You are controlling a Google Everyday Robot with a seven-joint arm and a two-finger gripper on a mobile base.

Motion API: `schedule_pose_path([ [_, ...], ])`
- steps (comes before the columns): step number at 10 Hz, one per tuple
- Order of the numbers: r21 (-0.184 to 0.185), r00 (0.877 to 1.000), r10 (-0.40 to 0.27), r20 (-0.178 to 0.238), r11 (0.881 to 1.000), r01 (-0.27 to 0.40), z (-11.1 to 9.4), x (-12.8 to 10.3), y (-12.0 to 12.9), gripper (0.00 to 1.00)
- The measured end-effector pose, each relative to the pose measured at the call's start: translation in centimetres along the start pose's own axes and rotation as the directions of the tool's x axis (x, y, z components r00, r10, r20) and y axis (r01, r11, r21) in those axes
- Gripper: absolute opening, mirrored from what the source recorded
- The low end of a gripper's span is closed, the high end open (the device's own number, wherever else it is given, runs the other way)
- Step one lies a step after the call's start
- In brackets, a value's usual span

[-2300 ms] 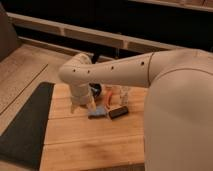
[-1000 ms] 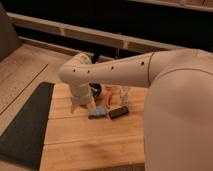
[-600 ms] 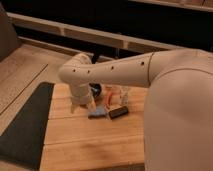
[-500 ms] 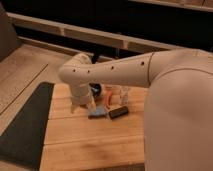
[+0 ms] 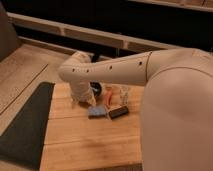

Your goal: Knock the bottle over

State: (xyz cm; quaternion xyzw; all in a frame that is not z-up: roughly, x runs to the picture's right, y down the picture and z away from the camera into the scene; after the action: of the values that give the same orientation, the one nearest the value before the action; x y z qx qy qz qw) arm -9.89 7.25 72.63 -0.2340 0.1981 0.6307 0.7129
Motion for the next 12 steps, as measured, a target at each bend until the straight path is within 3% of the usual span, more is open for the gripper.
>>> schedule_pose_path([
  [3, -0.036, 0.996, 0.064, 0.063, 0.997, -0.062, -0.4, -1.6, -3.8, 0.65],
  [5, -0.070, 0.981, 0.172, 0.094, 0.984, -0.166, -1.3, -1.5, -8.0, 0.65],
  [6, -0.063, 0.970, 0.219, 0.105, 0.975, -0.213, -1.7, -1.2, -10.2, 0.65],
  [10, -0.064, 0.971, 0.217, 0.104, 0.975, -0.211, -1.6, -1.2, -10.0, 0.65],
  [12, -0.067, 0.954, 0.283, 0.098, 0.958, -0.277, -0.5, -1.4, -12.5, 0.65],
])
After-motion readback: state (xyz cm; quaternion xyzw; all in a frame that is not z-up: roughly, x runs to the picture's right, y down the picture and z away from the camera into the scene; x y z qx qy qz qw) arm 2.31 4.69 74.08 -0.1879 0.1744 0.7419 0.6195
